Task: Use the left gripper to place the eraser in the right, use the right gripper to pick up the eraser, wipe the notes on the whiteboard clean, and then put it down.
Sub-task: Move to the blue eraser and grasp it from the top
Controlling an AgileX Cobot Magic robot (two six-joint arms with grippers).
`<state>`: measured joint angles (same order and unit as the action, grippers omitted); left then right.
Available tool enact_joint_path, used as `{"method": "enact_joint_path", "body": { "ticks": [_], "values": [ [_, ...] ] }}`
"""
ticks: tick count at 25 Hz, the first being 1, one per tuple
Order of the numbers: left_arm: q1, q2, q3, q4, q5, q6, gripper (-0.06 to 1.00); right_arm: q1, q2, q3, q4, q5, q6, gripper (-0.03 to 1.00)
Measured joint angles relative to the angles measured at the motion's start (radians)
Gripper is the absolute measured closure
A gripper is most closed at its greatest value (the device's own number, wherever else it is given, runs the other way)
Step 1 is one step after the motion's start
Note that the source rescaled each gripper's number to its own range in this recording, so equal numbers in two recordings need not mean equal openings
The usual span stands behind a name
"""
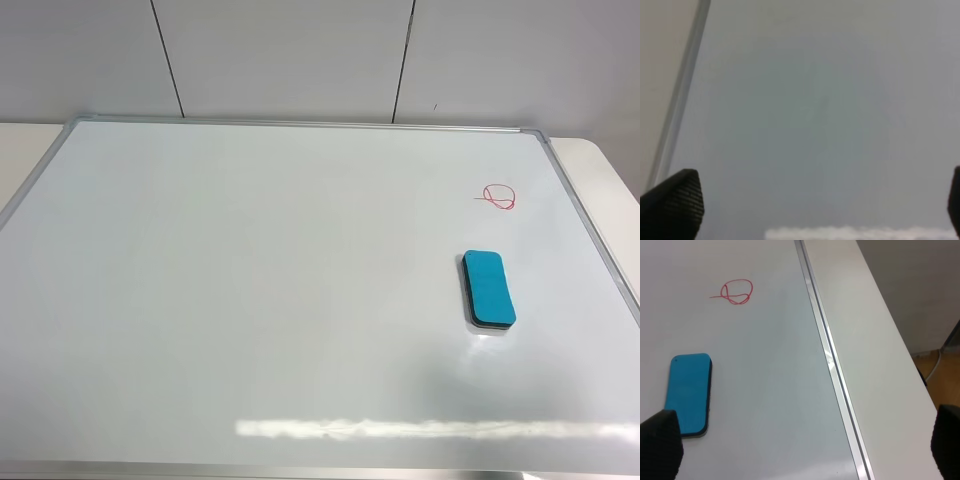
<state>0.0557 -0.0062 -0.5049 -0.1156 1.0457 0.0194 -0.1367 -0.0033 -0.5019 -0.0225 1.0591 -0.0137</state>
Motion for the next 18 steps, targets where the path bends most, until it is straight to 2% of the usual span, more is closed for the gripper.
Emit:
{"method": "enact_joint_path", "body": {
  "ticks": [8,13,18],
  "values": [
    [-0.006,0.0,0.001,0.024,0.0,-0.039,-0.05,0.0,0.0,0.0,0.0,0.0,0.0,-0.03],
    [-0.091,0.0,0.001,0.041,0.0,-0.062,-0.05,0.0,0.0,0.0,0.0,0.0,0.0,-0.03],
    [-0.104,0.0,0.001,0.043,0.0,-0.066,-0.05,0.0,0.0,0.0,0.0,0.0,0.0,-0.03]
  ]
}}
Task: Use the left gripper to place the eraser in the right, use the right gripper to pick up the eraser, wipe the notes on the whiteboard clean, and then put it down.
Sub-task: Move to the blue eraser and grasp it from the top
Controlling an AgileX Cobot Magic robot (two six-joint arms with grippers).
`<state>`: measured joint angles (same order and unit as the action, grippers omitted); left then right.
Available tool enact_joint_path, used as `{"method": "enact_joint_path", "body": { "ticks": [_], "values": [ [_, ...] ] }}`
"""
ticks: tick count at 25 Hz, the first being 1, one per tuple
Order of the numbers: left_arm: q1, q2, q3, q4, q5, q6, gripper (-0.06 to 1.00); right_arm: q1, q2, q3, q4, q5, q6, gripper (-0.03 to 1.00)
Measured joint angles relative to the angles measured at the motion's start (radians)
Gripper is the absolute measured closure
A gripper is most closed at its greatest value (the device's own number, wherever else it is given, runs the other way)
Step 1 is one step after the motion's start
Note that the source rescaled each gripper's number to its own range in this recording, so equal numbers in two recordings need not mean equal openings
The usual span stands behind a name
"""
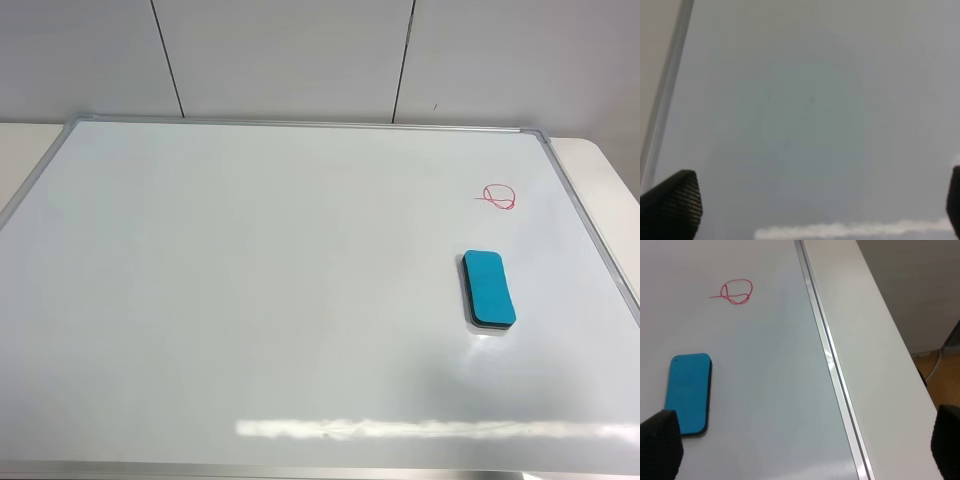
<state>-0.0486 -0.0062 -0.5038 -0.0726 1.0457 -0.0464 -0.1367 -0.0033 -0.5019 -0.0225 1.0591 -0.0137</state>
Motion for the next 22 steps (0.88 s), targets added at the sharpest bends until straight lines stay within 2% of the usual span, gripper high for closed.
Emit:
{"method": "enact_joint_path", "body": {
  "ticks": [6,11,22],
  "values": [
    [0.0,0.0,0.0,0.0,0.0,0.0,-0.05,0.003,0.0,0.0,0.0,0.0,0.0,-0.03],
    [0.0,0.0,0.0,0.0,0.0,0.0,-0.05,0.06,0.0,0.0,0.0,0.0,0.0,-0.03],
    [0.0,0.0,0.0,0.0,0.0,-0.002,-0.06,0.063,0.0,0.0,-0.005,0.0,0.0,-0.03]
  ]
}}
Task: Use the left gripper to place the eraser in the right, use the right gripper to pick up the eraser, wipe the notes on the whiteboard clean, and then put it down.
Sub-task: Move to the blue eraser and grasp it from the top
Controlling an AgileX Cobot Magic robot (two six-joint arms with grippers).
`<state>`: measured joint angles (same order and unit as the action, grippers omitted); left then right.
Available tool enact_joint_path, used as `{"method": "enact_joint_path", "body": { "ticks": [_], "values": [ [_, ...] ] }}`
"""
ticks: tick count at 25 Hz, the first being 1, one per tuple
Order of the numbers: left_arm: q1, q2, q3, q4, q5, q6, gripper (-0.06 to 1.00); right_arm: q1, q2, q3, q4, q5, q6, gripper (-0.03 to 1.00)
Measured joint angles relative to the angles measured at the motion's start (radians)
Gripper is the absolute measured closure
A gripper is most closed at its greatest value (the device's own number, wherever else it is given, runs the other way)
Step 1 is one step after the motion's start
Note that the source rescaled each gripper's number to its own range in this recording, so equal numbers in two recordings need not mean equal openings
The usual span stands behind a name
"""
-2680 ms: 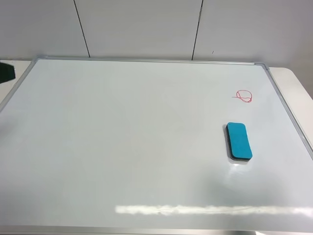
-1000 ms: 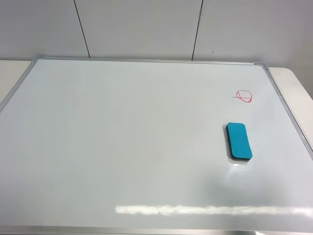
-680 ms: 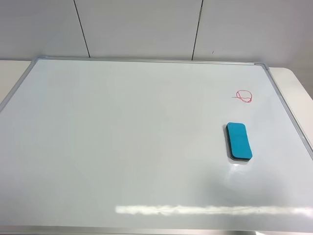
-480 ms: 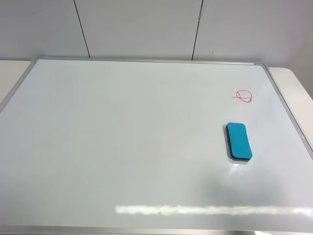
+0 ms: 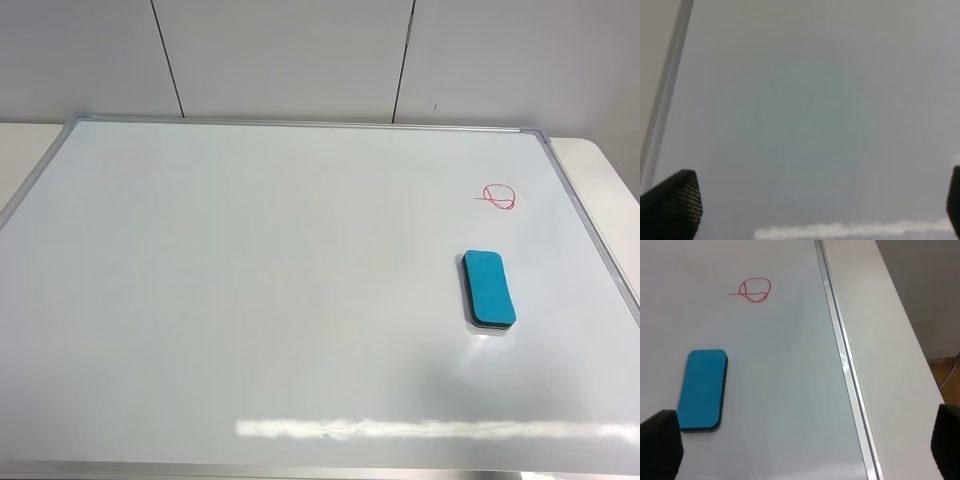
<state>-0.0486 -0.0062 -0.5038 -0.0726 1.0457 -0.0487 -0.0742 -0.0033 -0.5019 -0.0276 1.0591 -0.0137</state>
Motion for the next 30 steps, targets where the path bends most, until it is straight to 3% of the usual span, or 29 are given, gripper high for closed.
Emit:
{"method": "enact_joint_path", "body": {
  "ticks": [6,10,18,27,30],
  "values": [
    [0.0,0.0,0.0,0.0,0.0,0.0,-0.06,0.0,0.0,0.0,-0.05,0.0,0.004,-0.03],
    [0.0,0.0,0.0,0.0,0.0,0.0,-0.06,0.0,0.051,-0.027,-0.059,-0.013,0.095,-0.03],
    [0.0,0.0,0.0,0.0,0.0,-0.001,-0.06,0.0,0.543,-0.214,-0.006,-0.083,0.359,-0.03],
    [0.0,0.0,0.0,0.0,0.0,-0.001,-0.06,0.004,1.113,-0.407,0.103,-0.082,0.361,-0.03],
    [0.0,0.0,0.0,0.0,0.0,-0.001,-0.06,0.057,1.226,-0.416,0.097,-0.089,0.358,-0.03]
  ]
}}
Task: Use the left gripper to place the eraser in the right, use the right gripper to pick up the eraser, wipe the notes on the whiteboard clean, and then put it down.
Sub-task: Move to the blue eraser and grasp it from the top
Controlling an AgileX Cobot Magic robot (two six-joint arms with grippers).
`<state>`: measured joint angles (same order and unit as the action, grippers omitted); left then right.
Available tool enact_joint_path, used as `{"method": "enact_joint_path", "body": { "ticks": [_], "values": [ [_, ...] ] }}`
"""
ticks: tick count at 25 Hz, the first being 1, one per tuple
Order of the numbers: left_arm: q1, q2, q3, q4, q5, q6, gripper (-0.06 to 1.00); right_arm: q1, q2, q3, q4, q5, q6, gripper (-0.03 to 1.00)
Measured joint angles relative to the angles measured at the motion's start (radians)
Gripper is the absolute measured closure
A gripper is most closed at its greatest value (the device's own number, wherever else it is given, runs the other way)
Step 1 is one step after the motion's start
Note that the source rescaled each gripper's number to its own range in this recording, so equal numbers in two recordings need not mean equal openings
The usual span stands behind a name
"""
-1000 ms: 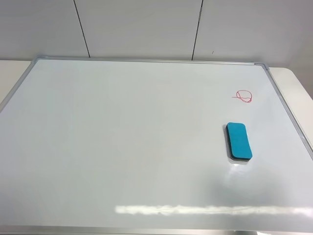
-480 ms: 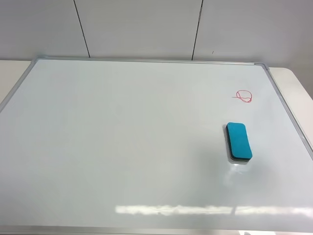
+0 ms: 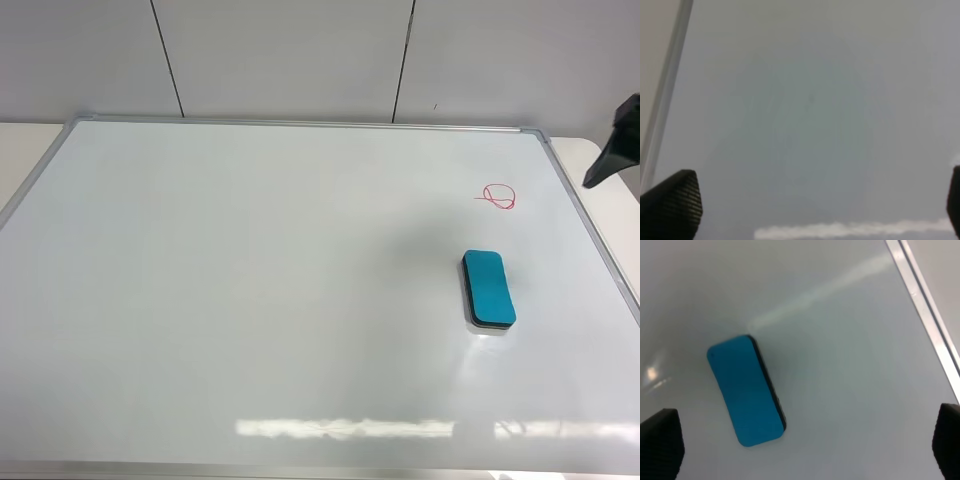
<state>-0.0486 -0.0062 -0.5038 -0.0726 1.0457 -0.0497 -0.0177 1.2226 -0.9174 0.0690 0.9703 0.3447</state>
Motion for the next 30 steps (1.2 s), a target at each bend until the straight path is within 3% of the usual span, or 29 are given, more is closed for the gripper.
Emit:
{"method": "enact_joint_path", "body": {
  "ticks": [10,30],
  "values": [
    [0.0,0.0,0.0,0.0,0.0,0.0,-0.06,0.21,0.255,-0.002,-0.033,-0.051,0.008,-0.03],
    [0.0,0.0,0.0,0.0,0.0,0.0,-0.06,0.293,0.55,-0.003,-0.069,-0.259,0.015,-0.03]
  ]
}}
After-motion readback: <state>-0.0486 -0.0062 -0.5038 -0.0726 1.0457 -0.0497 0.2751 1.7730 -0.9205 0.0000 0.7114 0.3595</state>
